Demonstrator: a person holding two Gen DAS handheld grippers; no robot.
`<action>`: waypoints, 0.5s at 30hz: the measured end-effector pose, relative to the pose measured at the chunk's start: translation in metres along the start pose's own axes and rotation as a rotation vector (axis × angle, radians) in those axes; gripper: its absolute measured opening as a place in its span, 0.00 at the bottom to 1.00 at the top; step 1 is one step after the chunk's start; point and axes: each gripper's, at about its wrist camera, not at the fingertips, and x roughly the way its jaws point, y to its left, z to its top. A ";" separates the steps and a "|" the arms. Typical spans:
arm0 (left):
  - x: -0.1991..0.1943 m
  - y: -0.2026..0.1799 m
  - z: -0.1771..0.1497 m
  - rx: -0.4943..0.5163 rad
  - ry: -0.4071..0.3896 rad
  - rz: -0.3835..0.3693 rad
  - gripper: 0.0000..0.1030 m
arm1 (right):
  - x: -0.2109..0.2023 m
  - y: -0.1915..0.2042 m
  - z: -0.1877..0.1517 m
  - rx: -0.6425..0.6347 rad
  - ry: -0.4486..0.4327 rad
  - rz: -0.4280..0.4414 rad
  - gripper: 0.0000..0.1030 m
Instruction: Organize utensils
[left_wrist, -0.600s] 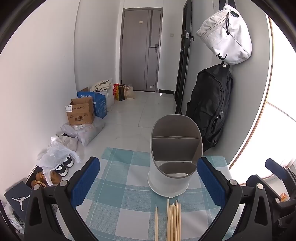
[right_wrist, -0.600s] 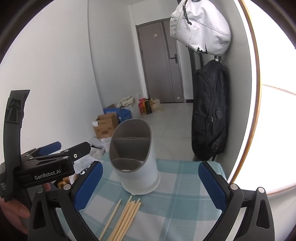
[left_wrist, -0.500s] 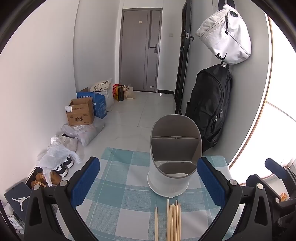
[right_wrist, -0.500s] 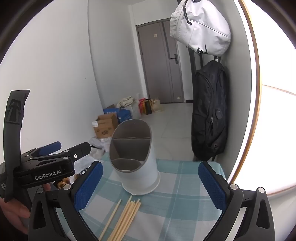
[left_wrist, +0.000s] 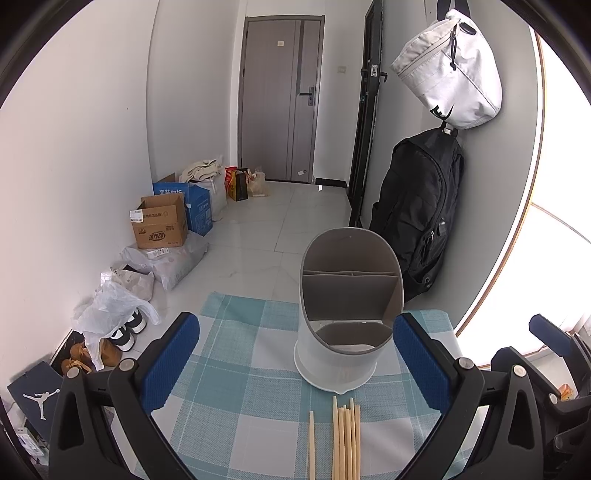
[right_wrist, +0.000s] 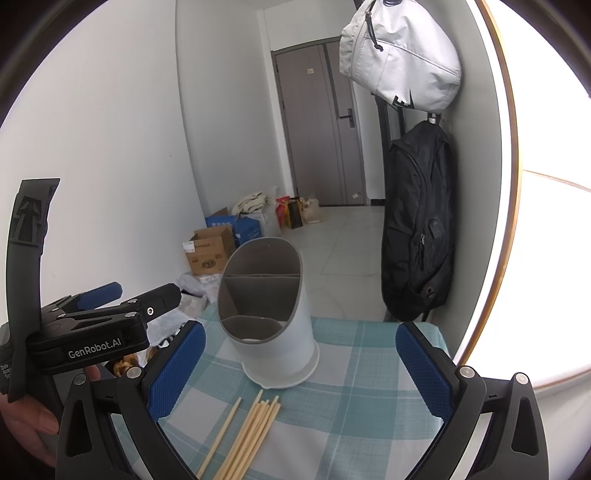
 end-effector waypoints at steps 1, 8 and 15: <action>0.000 0.000 0.000 0.000 -0.001 0.001 0.99 | -0.007 0.008 -0.004 0.002 -0.001 0.000 1.00; -0.001 0.000 0.000 -0.001 0.001 -0.002 0.99 | -0.007 0.009 -0.004 0.000 -0.013 0.003 1.00; 0.000 0.001 -0.001 0.000 0.006 -0.004 0.99 | -0.004 0.005 -0.003 -0.005 0.012 -0.002 1.00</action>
